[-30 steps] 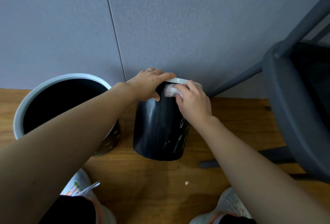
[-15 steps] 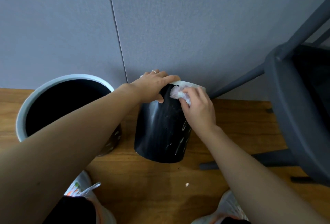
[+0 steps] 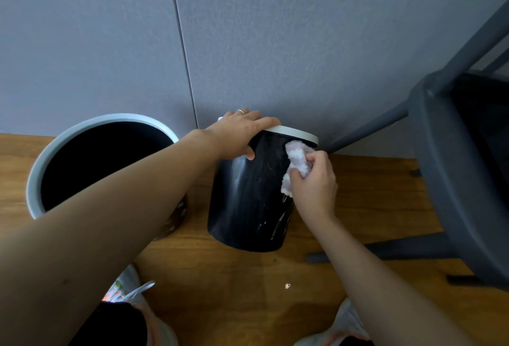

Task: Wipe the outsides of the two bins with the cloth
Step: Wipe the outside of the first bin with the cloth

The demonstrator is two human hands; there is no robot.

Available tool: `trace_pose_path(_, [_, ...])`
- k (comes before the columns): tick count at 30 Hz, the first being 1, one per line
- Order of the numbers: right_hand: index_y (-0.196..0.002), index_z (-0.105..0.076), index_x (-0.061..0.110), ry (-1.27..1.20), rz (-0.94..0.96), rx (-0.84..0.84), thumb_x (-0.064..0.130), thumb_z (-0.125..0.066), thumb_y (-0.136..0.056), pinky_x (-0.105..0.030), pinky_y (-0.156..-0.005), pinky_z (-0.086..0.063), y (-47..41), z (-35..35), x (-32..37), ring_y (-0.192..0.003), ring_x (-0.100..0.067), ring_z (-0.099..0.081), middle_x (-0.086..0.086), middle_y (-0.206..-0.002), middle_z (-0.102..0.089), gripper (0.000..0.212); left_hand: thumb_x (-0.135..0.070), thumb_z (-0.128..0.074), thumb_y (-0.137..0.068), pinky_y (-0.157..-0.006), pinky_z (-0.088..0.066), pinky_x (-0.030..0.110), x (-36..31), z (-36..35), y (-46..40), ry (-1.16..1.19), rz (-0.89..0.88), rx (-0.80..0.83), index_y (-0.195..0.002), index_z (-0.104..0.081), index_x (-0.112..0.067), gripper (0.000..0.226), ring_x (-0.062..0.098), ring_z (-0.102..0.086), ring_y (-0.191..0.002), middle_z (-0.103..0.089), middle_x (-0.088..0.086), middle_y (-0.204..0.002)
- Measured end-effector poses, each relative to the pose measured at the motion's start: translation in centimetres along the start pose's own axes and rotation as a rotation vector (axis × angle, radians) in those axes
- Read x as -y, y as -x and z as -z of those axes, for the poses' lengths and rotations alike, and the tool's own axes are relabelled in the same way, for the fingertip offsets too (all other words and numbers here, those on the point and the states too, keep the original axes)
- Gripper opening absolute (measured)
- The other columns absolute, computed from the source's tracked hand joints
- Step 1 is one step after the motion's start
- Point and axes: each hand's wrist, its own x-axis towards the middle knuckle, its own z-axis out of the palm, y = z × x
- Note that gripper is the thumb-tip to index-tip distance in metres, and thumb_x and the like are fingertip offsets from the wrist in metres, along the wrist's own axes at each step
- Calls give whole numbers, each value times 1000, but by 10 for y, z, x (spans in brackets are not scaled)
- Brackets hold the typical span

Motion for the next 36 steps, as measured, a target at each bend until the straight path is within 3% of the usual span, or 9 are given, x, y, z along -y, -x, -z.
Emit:
trace_pose_path(3, [-107, -52, 24, -63, -14, 103, 23, -66, -85, -12, -60, -35, 6, -7, 8, -85, -4, -50, 6, -104, -54, 27, -28, -78, -77, -99, -39, 47, 0, 0, 1, 3, 7, 3, -144, -24, -36, 86, 28, -43, -117, -48, 2, -126])
trace_pose_path(7, [-126, -55, 21, -223, -113, 183, 13, -62, -82, -28, -77, -50, 11, -7, 10, -99, -14, -55, 4, -110, -58, 45, -28, -78, -77, -98, -39, 48, 2, -1, 3, 17, 26, -3, -144, -25, -37, 86, 27, -43, -116, -49, 0, -123])
trace_pose_path(13, [-93, -48, 27, -274, -205, 22, 13, -69, -80, -17, -47, -38, 3, 3, 4, -69, -11, -57, 5, -86, -58, 29, -28, -77, -77, -96, -40, 48, 1, -1, 2, 9, 9, -4, -144, -25, -36, 85, 28, -43, -116, -48, 1, -123])
trace_pose_path(18, [-84, -42, 25, -121, -220, 46, 21, -69, -83, -13, -40, -30, 2, 6, 1, -58, -7, -47, 6, -77, -50, 27, -28, -77, -78, -96, -40, 48, 0, 0, 1, 8, 4, 0, -144, -25, -36, 85, 28, -43, -116, -48, 2, -124])
trace_pose_path(22, [-101, -54, 26, -241, -170, 130, 30, -74, -80, -12, -53, -39, 1, 5, 10, -75, -2, -56, 12, -89, -57, 30, -27, -78, -76, -97, -40, 48, 4, -1, 2, 35, 30, -4, -144, -25, -36, 86, 28, -43, -115, -49, 2, -124])
trace_pose_path(26, [-125, -58, 29, -344, -111, 233, 21, -75, -80, -11, -66, -51, 0, 6, 6, -88, 3, -63, 20, -95, -60, 49, -26, -79, -76, -97, -41, 48, 10, -2, 4, 83, 56, -1, -144, -27, -34, 87, 28, -43, -116, -49, 3, -125])
trace_pose_path(31, [-138, -50, 20, -185, 51, 263, 20, -75, -82, -20, -83, -53, 0, 5, -9, -107, -9, -58, 4, -123, -60, 61, -26, -78, -76, -97, -40, 48, 8, -2, 2, 86, 52, 6, -144, -26, -34, 86, 28, -43, -116, -49, 3, -125])
trace_pose_path(34, [-125, -58, 21, 81, 184, 169, 39, -74, -81, -35, -76, -53, -3, 2, -6, -100, -18, -55, 0, -115, -57, 51, -26, -78, -76, -98, -40, 48, 4, -3, 0, 77, 23, 4, -143, -27, -34, 85, 27, -44, -115, -49, 2, -123])
trace_pose_path(36, [-115, -62, 22, 291, 267, 66, 52, -70, -80, -38, -72, -48, -5, -1, -3, -98, -21, -49, -2, -109, -51, 46, -26, -78, -76, -98, -39, 47, 1, -3, -1, 61, 10, -3, -143, -27, -34, 85, 27, -44, -114, -49, 2, -123])
